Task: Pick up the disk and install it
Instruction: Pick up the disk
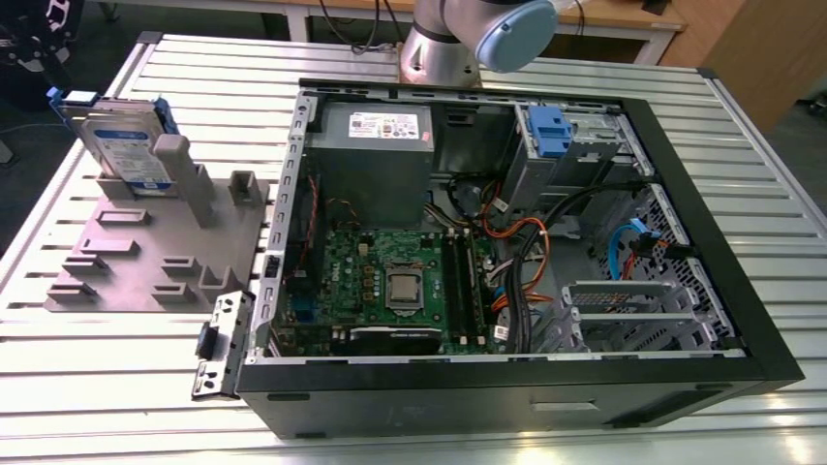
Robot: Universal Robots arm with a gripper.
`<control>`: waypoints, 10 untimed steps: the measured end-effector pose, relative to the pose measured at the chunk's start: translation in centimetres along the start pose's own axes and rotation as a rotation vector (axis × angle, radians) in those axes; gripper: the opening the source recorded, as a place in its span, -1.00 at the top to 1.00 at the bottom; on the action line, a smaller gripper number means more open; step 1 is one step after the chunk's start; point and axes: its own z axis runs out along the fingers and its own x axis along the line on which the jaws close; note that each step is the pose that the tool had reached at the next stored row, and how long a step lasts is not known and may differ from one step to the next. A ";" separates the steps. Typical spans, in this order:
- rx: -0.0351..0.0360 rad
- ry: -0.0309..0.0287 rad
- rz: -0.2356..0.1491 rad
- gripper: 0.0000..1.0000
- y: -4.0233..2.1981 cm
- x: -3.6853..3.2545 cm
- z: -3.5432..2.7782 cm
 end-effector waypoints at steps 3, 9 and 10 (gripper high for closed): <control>0.0001 0.0023 -0.040 0.79 0.00 0.00 0.00; 0.0003 0.0054 -0.094 0.79 0.00 0.00 0.00; 0.0003 0.0056 -0.098 0.79 0.00 0.00 0.00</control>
